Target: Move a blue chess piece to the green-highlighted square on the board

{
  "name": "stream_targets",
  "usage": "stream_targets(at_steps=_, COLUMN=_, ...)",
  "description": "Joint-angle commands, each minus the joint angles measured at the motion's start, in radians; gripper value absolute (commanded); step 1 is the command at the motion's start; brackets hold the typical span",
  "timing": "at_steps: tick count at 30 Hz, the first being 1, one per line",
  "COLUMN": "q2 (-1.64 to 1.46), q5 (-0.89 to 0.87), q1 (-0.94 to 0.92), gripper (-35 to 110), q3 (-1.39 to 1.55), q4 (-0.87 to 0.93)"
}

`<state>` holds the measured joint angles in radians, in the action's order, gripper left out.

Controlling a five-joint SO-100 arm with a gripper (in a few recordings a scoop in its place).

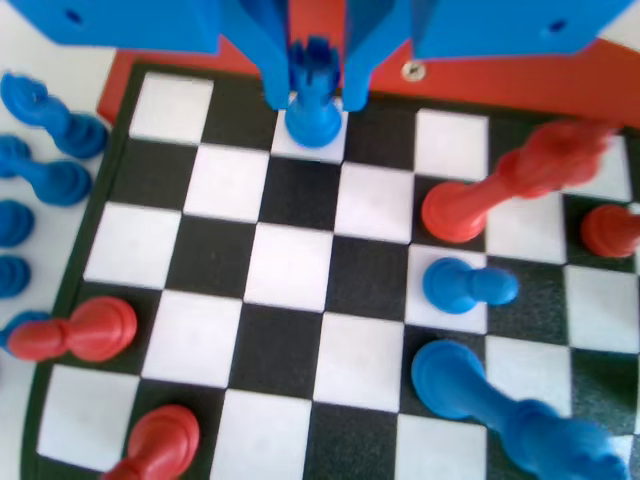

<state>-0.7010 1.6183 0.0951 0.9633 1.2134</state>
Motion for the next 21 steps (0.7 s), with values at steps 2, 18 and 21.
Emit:
stream_targets(at_steps=2, q2=-0.049, q5=0.026, q1=0.005, gripper=3, q3=-0.040, q4=0.029)
stream_targets(at_steps=18, q2=-0.140, q5=0.025, q1=0.012, gripper=1, q3=-0.069, q4=0.158)
stream_targets(at_steps=21, q2=-0.163, q5=0.031, q1=0.012, gripper=1, q3=-0.040, q4=0.169)
